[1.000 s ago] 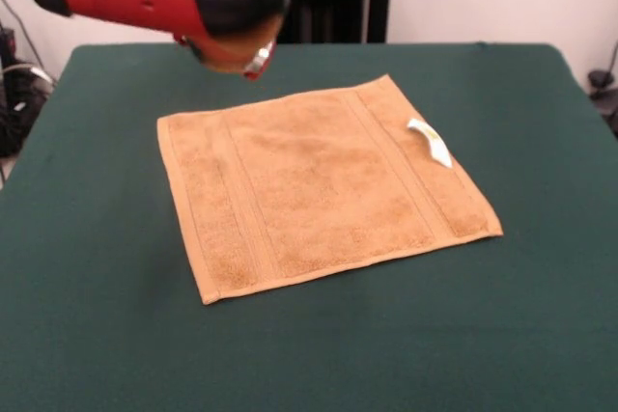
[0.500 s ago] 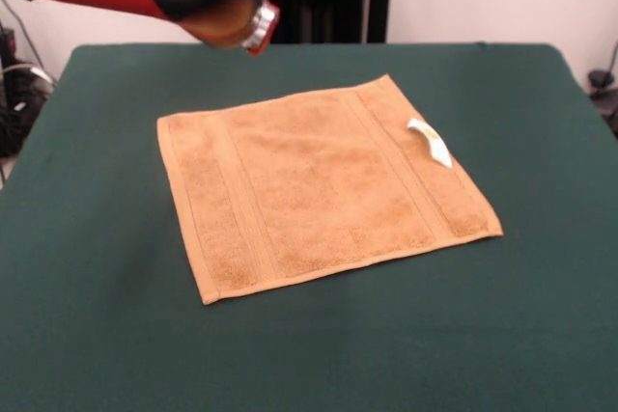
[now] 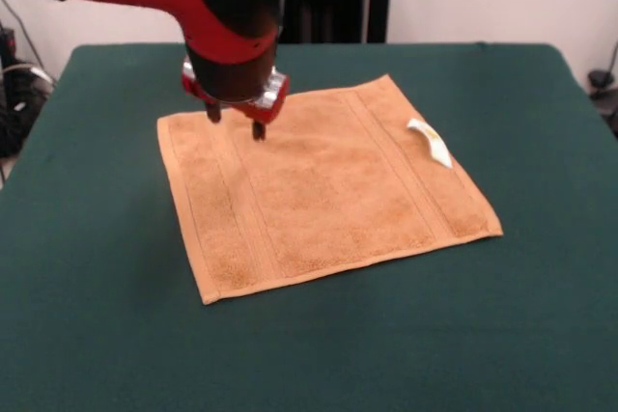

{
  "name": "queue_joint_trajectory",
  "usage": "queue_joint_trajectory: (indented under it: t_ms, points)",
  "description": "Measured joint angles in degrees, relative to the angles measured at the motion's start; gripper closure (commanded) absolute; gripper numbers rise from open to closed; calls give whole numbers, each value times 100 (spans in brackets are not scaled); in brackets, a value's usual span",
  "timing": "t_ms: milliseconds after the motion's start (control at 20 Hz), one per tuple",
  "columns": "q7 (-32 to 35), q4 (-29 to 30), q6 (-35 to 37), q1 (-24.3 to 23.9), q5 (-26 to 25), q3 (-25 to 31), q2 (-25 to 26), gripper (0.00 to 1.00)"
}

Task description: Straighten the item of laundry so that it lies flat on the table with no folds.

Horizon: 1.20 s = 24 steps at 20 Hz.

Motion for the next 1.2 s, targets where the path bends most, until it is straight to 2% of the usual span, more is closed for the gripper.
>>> queue_joint_trajectory:
  t_ms: [400,800,1200]
  points:
    - [1,625,-1831,64,-11,18,-431,0]
    - [5,756,-3357,319,-25,-256,-634,0]
    - [5,1094,-4097,347,-26,-432,-931,0]
